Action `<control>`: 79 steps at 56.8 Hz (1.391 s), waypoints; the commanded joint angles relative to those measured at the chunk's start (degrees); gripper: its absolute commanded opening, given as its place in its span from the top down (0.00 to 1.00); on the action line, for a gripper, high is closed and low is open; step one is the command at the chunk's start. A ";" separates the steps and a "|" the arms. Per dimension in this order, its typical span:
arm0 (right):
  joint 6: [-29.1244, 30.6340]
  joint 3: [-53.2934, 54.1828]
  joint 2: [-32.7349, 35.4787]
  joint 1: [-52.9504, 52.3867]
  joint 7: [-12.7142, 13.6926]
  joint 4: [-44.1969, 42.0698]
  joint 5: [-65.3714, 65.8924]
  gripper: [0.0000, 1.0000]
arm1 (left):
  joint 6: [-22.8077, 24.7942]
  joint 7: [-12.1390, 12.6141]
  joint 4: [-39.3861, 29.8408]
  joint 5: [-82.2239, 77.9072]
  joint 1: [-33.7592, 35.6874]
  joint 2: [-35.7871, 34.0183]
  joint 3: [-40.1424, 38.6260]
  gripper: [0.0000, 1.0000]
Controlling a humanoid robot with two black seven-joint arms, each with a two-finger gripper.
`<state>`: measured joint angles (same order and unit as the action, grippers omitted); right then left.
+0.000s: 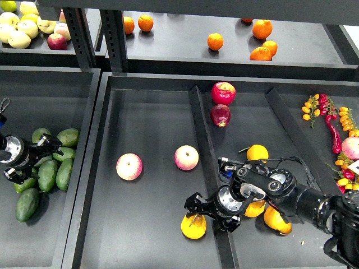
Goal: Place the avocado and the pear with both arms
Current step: 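Lower and close the right gripper on the pear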
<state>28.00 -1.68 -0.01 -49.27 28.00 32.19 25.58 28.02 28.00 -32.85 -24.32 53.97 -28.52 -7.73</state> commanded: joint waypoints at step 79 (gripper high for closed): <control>0.00 5.64 0.01 4.01 0.00 -1.16 -3.96 0.00 | -0.02 0.00 0.06 -0.03 0.00 0.57 0.09 0.01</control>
<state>28.00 4.04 0.00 -45.36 28.00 31.35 21.56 27.99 28.00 -32.78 -24.35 54.04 -28.12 -7.64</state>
